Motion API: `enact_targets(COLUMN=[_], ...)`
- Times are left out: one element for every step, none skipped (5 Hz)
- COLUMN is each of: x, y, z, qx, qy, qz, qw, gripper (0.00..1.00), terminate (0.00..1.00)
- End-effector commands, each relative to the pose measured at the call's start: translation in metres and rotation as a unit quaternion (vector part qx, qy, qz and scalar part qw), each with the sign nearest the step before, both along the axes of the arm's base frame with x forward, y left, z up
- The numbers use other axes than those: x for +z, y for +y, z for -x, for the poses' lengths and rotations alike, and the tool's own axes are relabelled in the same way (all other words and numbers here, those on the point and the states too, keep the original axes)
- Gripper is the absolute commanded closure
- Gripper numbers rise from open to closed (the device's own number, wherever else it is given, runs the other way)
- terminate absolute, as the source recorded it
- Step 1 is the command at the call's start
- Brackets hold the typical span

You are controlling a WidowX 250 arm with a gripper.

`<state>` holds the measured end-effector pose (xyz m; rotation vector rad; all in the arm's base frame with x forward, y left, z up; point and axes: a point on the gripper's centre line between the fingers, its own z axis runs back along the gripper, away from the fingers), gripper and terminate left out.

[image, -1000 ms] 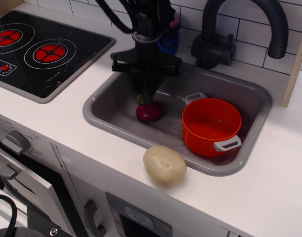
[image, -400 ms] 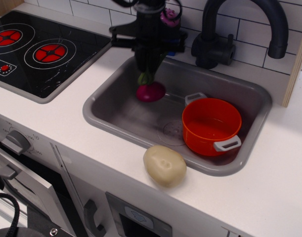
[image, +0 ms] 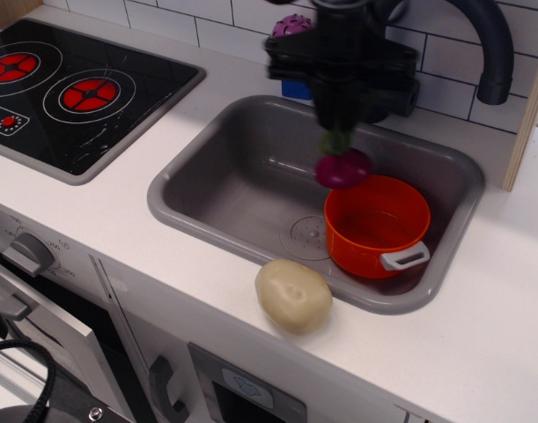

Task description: Put beet in pot sink

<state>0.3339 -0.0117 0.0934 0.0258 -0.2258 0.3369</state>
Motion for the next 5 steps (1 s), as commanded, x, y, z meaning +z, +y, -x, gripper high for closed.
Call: enact_targets(x=[0.006, -0.002, -0.007, -0.002, 0.001], y=[-0.033, -0.037, -0.039, -0.039, -0.039], z=[-0.003, -0.004, -0.004, -0.01, 0.001], qx=[-0.033, -0.03, -0.009, -0.015, -0.004], qy=[-0.021, -0.018, -0.027, -0.023, -0.029], qz=[0.007, 0.0, 0.034, 0.029, 0.021], qw=[0.9992, 0.9994, 0.999, 0.9992, 0.9993], gripper=[1.0, 1.0, 1.0, 0.0, 0.0], terminate=[0.0, 0.0, 0.0, 0.0, 0.0])
